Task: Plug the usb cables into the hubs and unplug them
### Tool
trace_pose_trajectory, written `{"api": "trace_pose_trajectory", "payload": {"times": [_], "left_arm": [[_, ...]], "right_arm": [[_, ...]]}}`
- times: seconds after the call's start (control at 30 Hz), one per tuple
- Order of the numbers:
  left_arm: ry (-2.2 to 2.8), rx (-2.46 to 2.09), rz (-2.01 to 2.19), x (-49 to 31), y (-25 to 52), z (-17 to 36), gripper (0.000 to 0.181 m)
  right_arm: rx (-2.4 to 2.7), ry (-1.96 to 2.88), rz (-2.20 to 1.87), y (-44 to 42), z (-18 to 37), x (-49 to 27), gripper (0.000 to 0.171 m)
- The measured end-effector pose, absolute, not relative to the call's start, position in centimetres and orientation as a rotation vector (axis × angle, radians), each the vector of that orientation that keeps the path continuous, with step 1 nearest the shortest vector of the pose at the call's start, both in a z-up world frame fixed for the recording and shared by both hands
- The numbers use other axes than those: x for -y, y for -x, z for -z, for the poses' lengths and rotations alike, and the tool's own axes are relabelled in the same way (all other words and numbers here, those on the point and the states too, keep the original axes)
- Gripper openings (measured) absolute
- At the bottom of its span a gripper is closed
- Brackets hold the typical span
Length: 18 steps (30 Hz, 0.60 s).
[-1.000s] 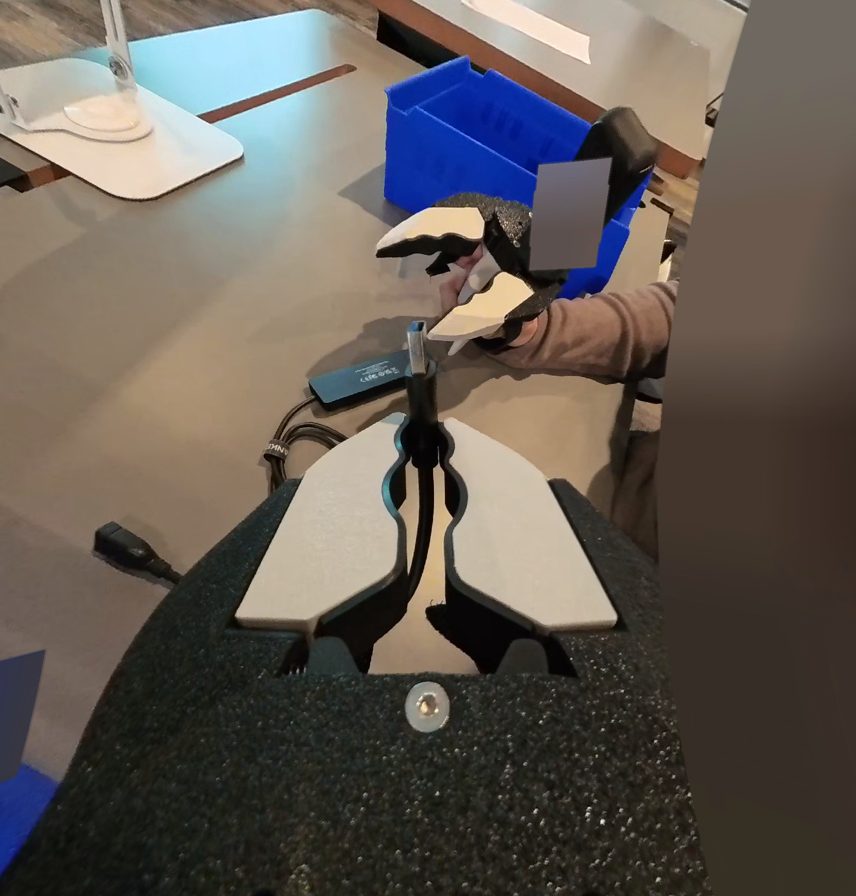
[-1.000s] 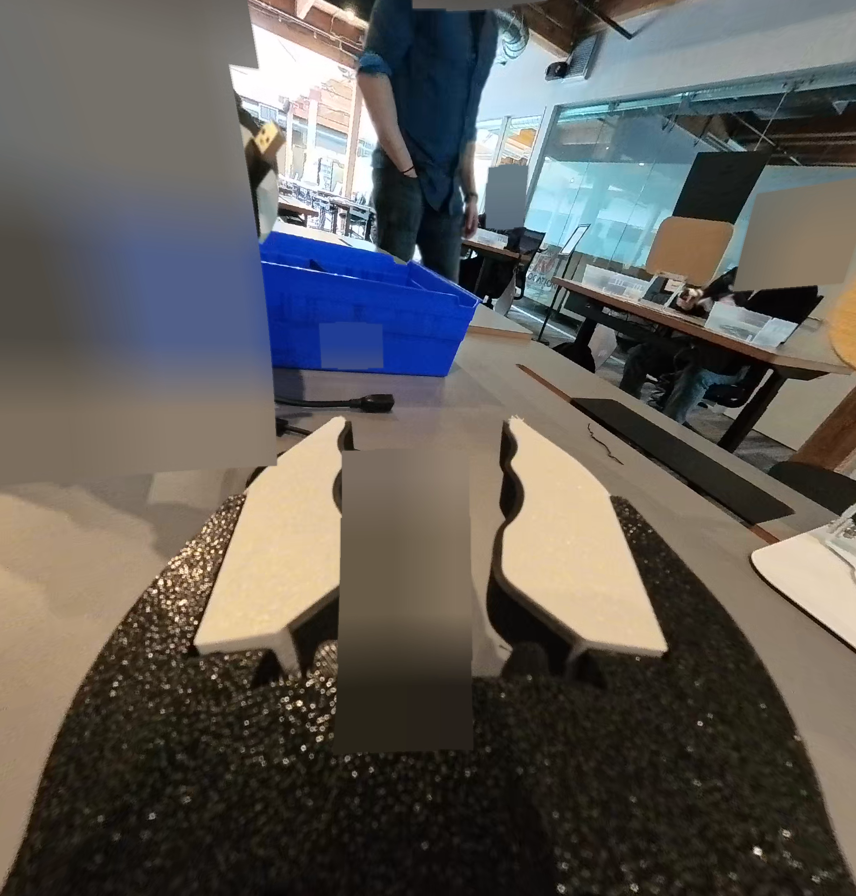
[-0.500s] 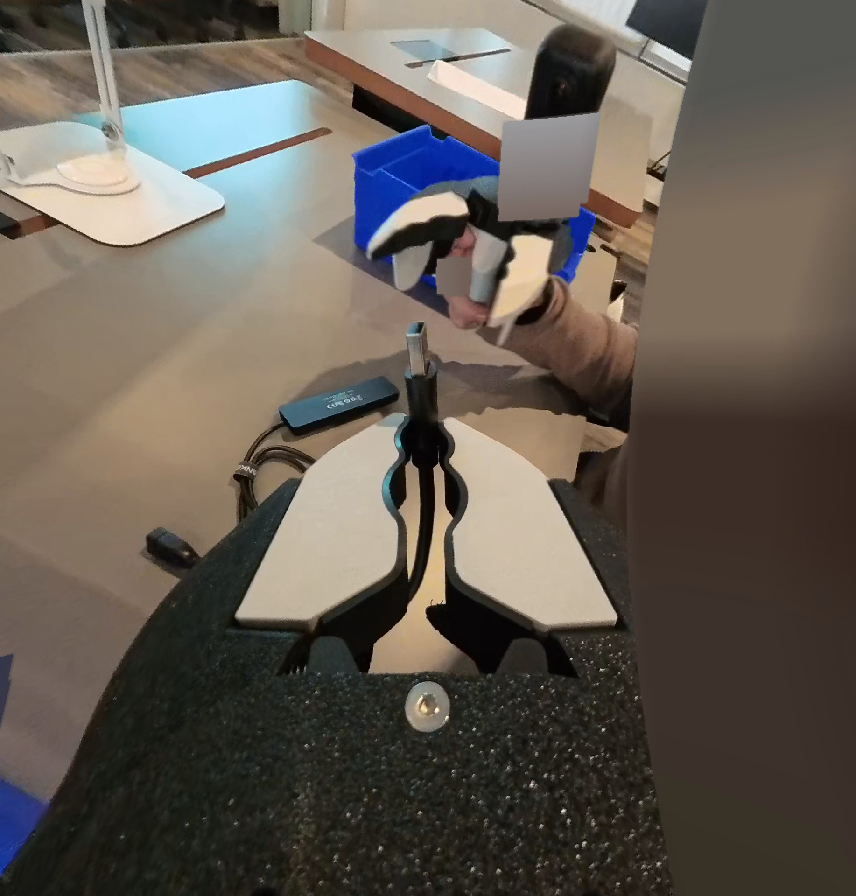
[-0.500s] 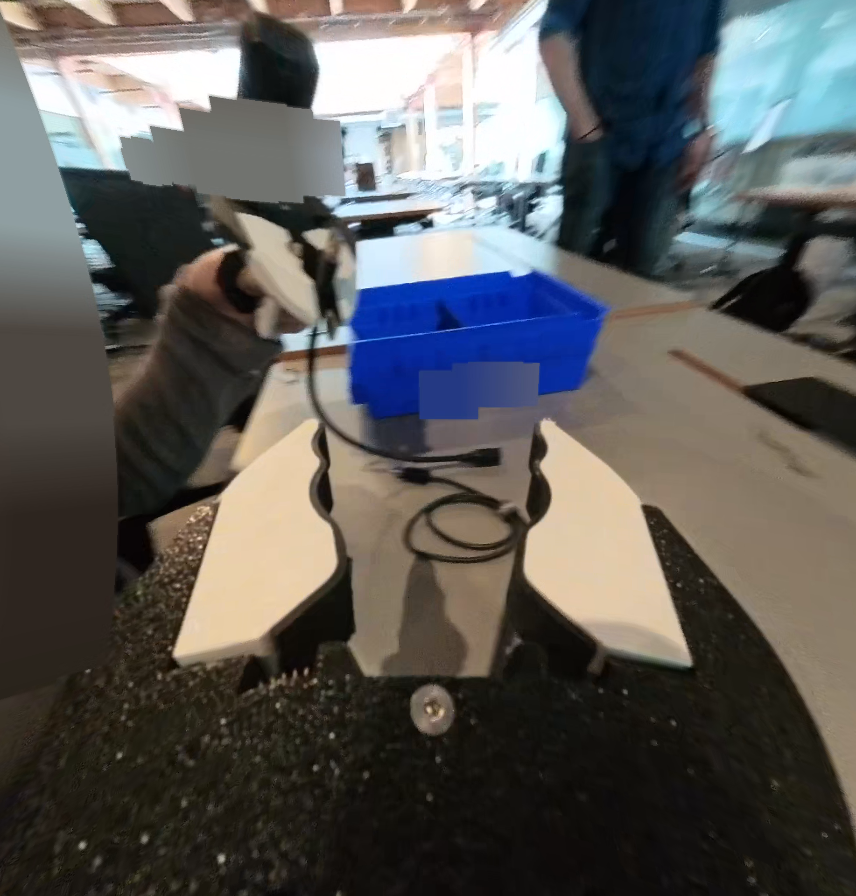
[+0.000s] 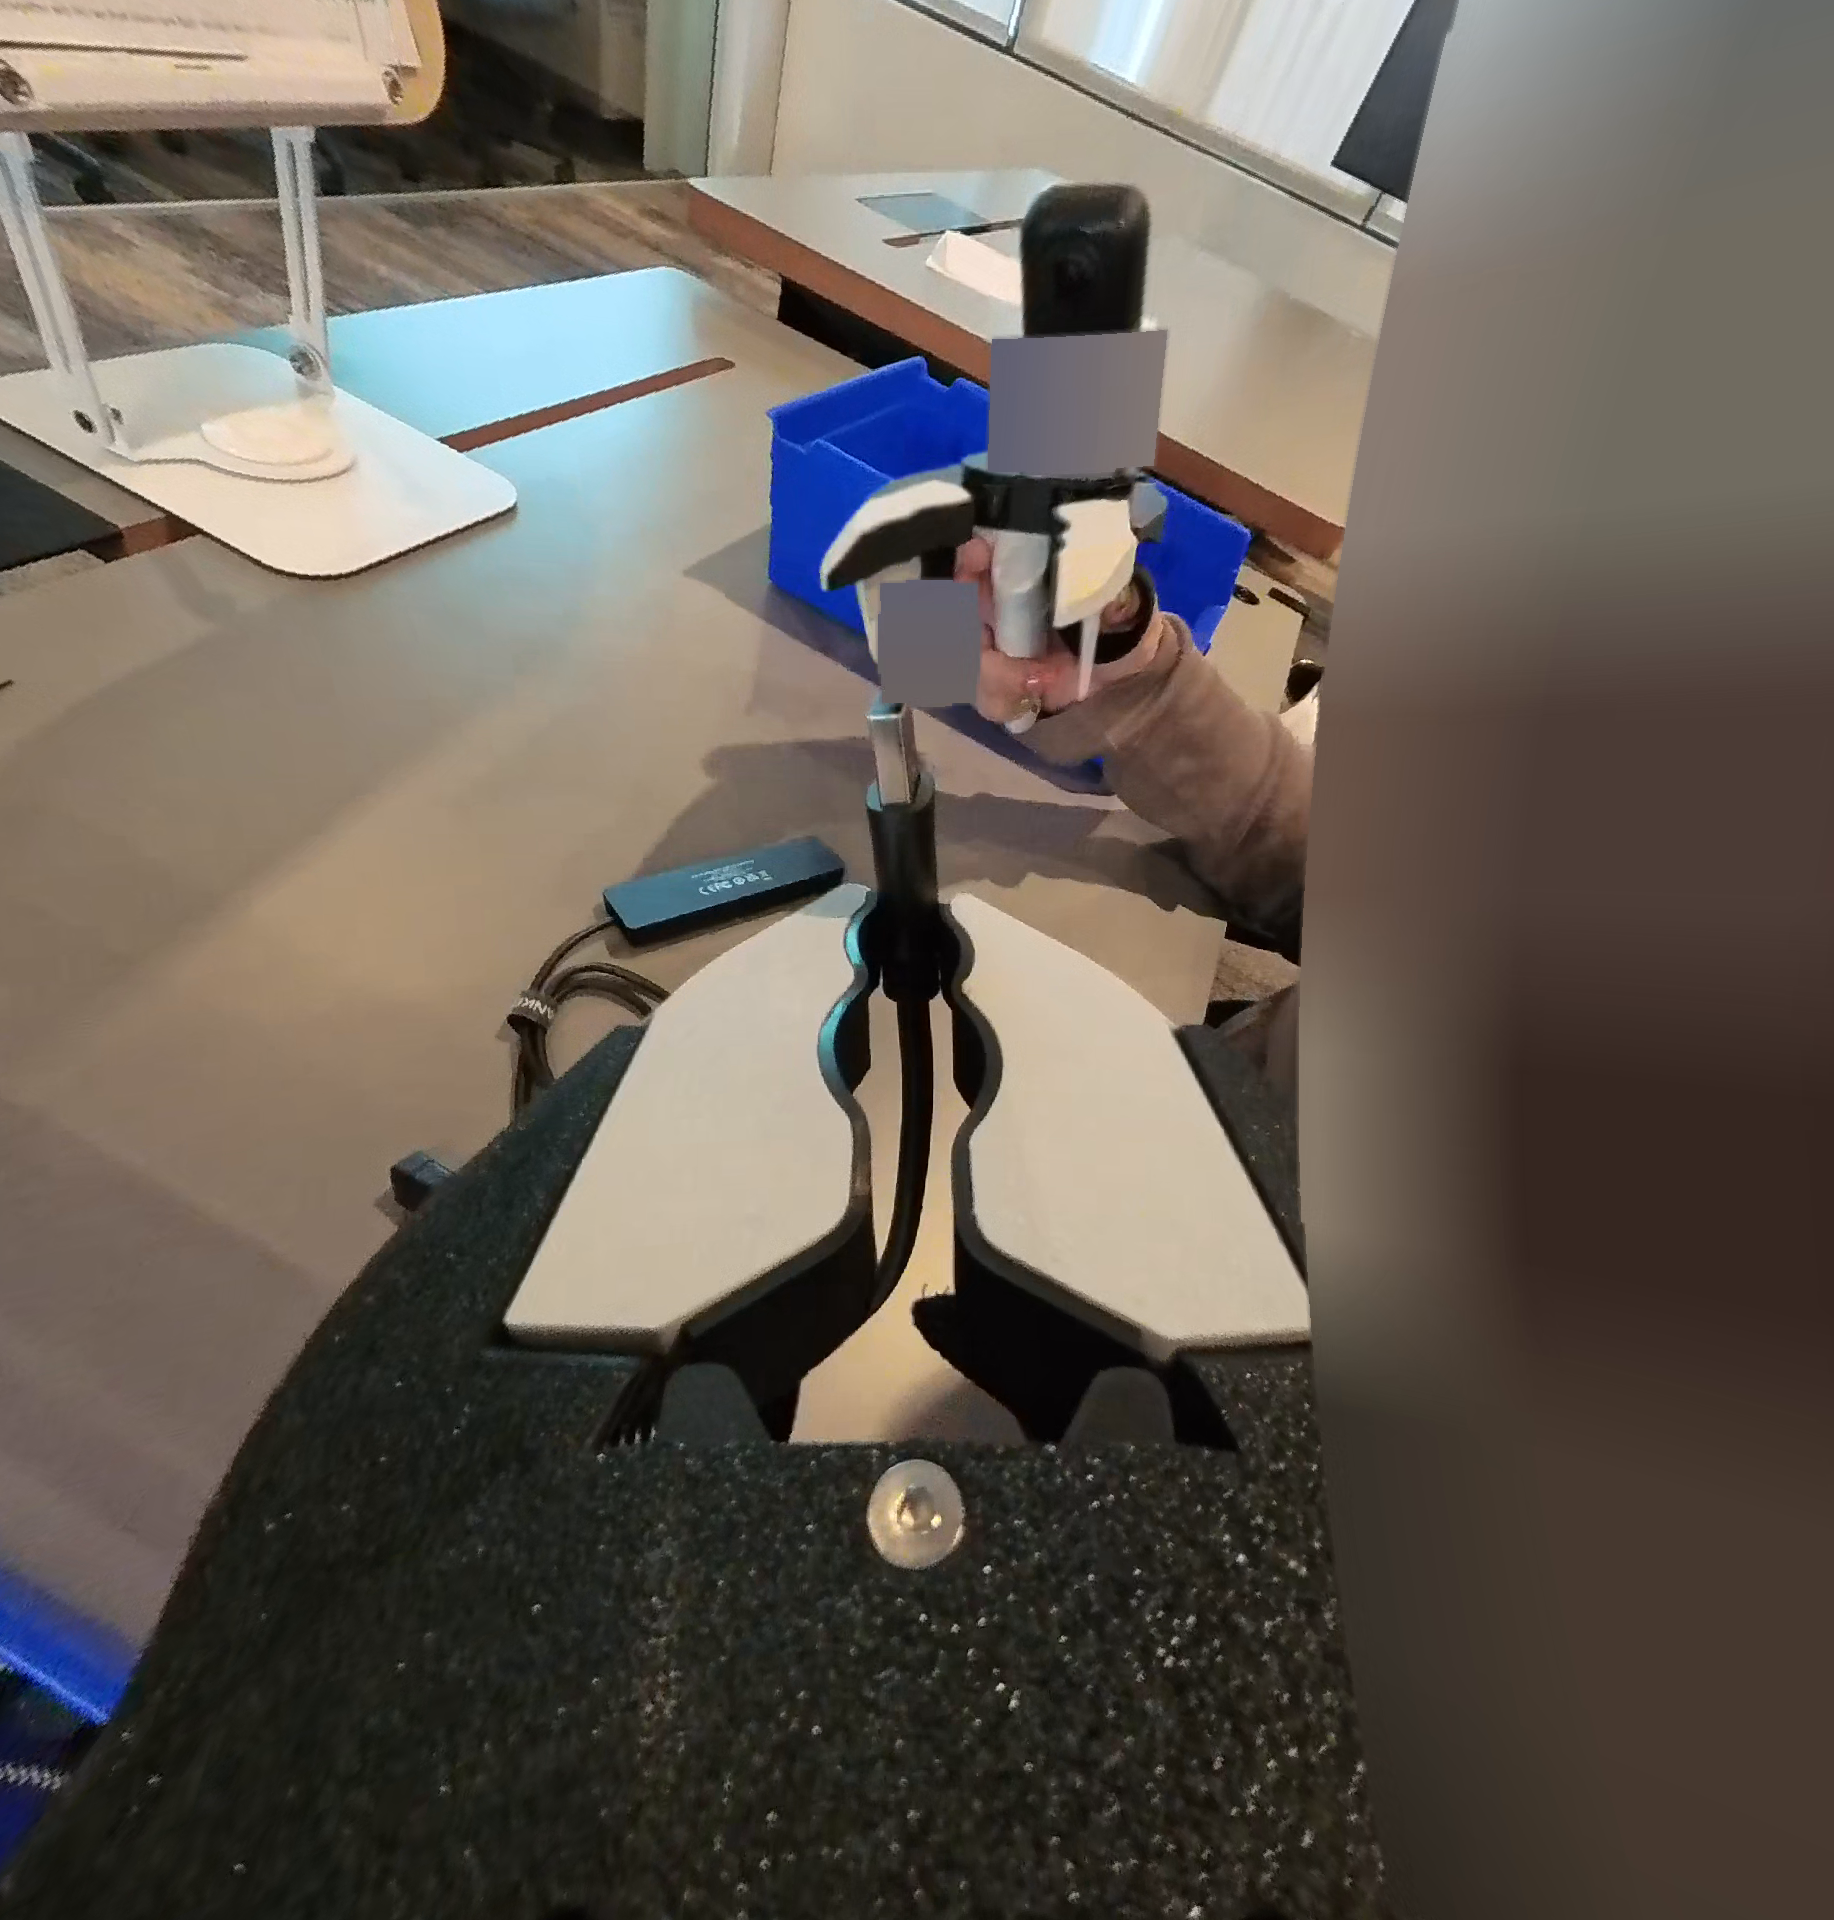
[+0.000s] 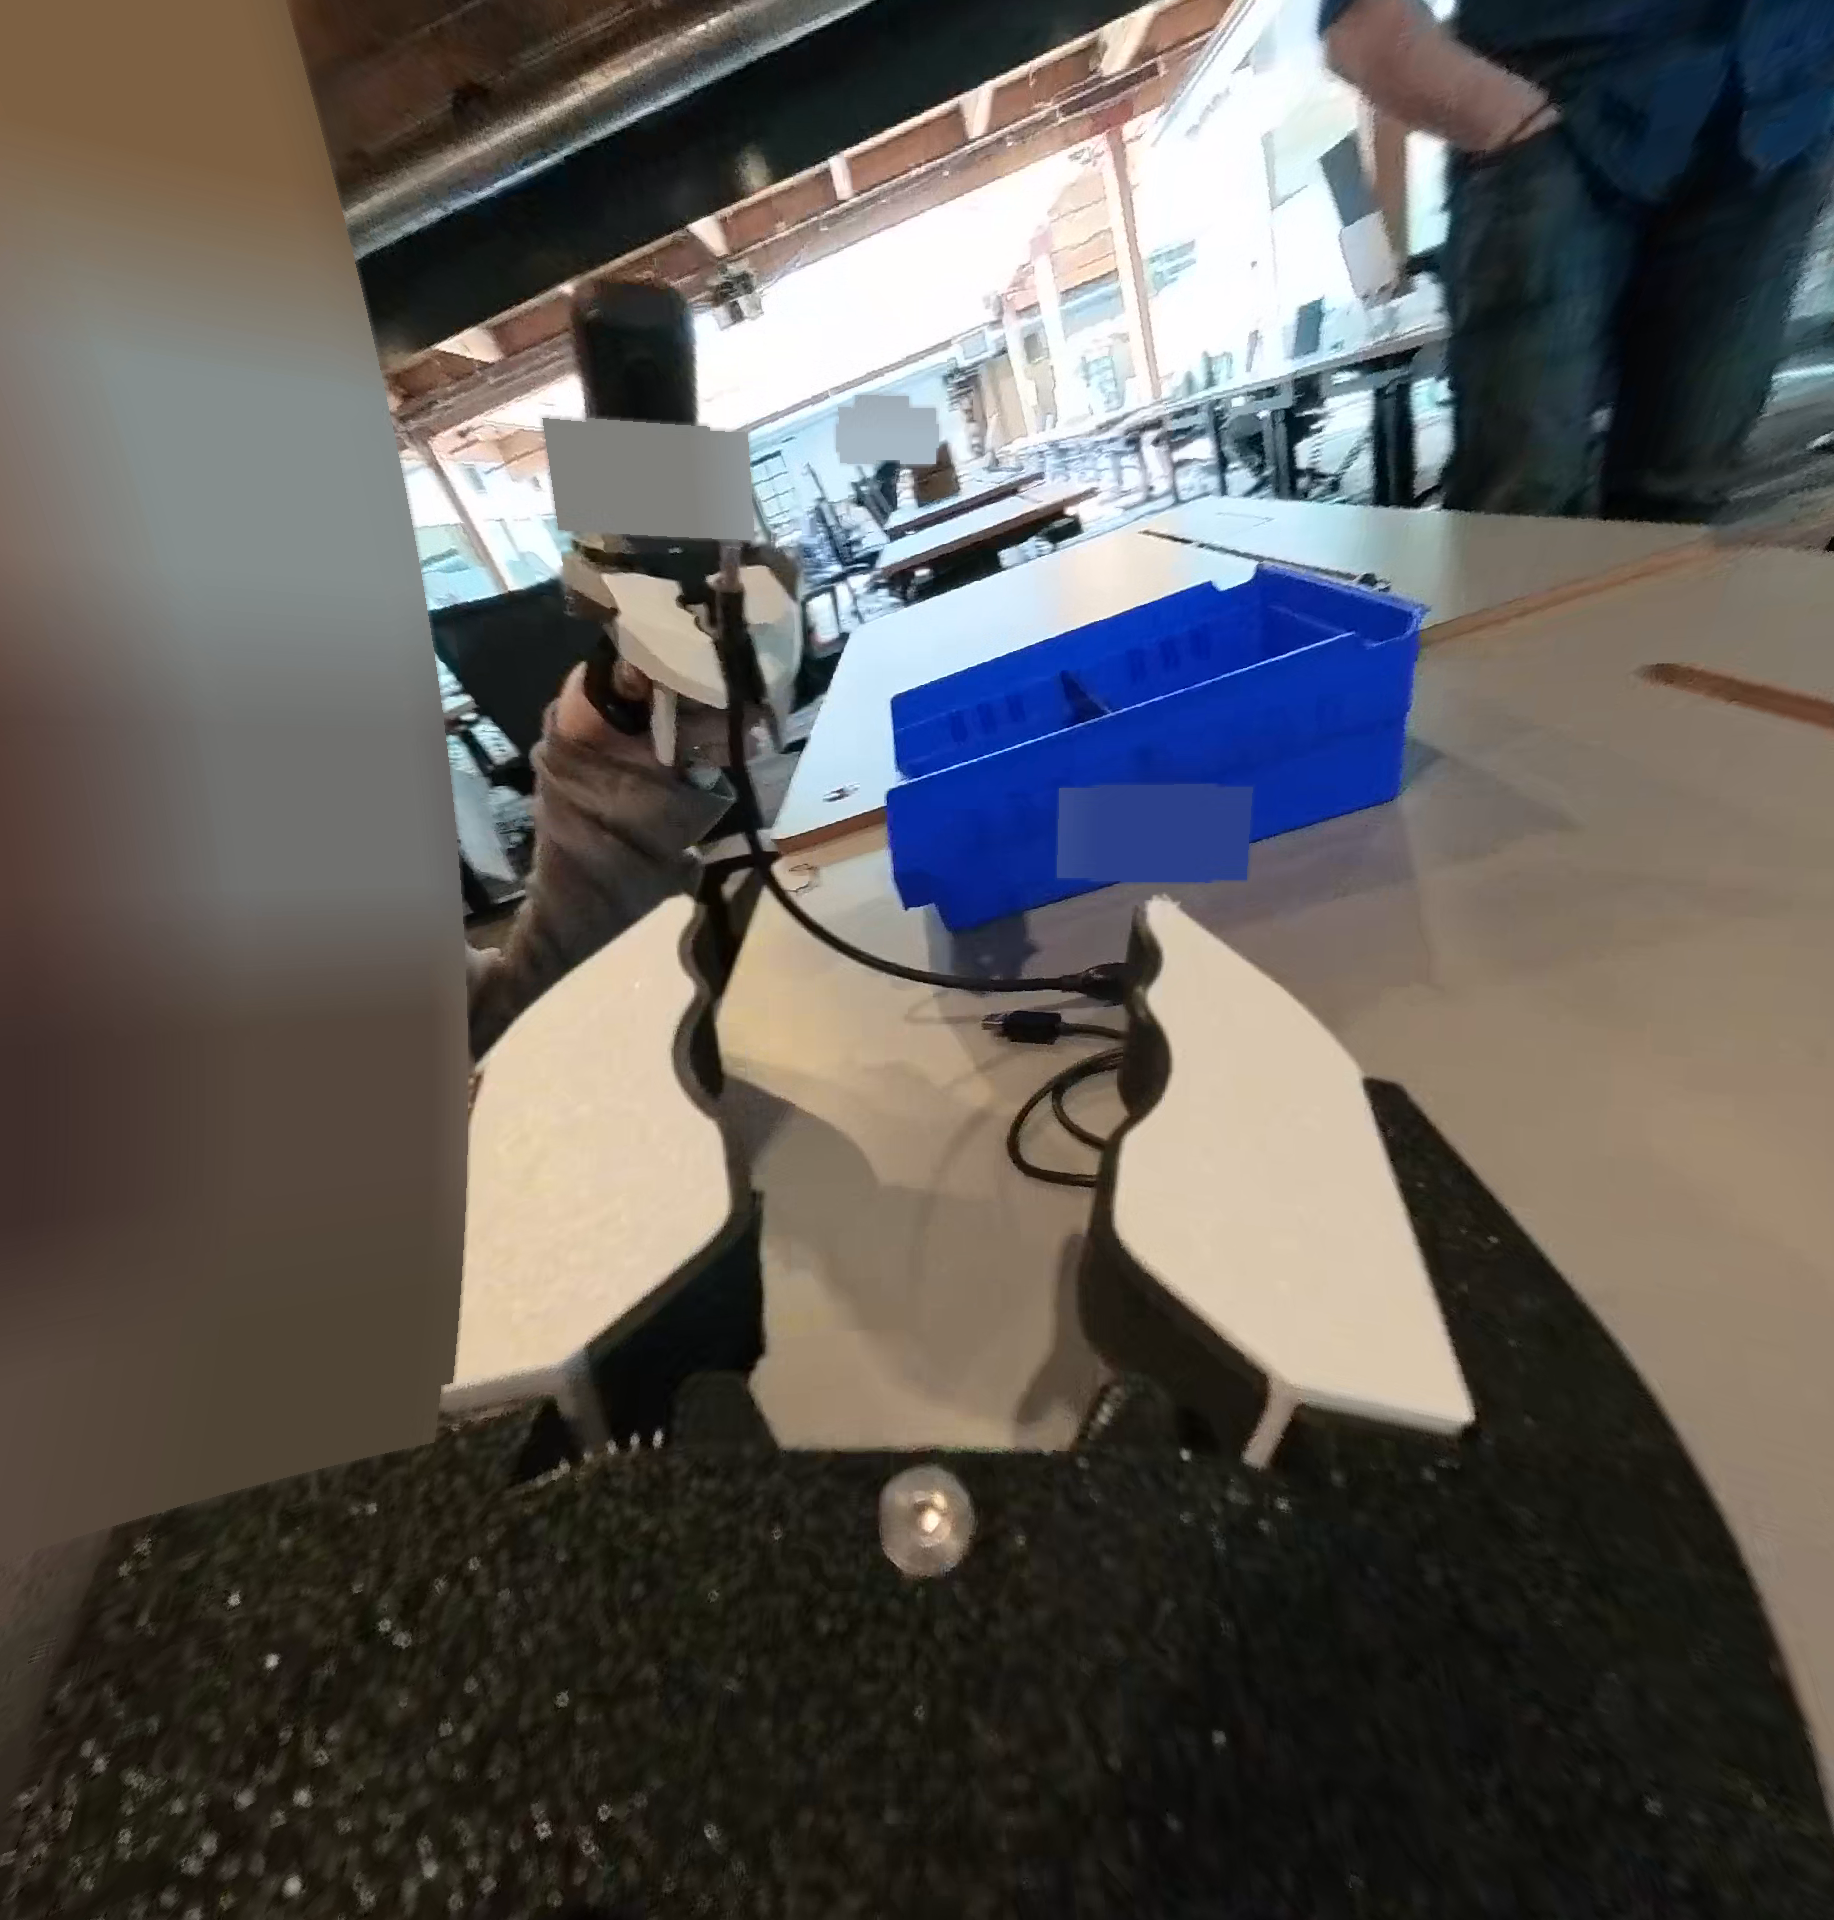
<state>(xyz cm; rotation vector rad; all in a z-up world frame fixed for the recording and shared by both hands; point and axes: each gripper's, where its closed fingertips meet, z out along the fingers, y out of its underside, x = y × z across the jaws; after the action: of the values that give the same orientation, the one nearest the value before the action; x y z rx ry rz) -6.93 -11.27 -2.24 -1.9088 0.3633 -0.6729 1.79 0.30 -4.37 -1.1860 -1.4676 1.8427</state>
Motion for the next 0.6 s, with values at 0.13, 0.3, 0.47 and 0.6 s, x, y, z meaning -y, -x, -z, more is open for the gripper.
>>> {"api": "trace_pose_trajectory", "payload": {"times": [0.13, 0.3, 0.47, 0.6], "left_arm": [[1.9, -0.352, 0.678, 11.4, 7.3, 2.1, 0.01], [1.905, -0.348, 0.684, 11.6, 7.4, 2.2, 0.01], [1.898, -0.364, 0.699, 11.7, 7.1, 2.1, 0.01], [1.902, -0.351, 0.688, 12.0, 7.6, 2.1, 0.009]], "right_arm": [[1.453, 1.186, -1.881, -1.7, 4.4, -0.1, 0.074], [1.552, 1.267, -1.782, -0.9, 6.6, 0.1, 0.073], [1.621, 1.19, -1.895, -1.2, 6.1, 2.3, 0.072], [1.599, 1.225, -1.807, -1.1, 6.5, 1.1, 0.071]]}}
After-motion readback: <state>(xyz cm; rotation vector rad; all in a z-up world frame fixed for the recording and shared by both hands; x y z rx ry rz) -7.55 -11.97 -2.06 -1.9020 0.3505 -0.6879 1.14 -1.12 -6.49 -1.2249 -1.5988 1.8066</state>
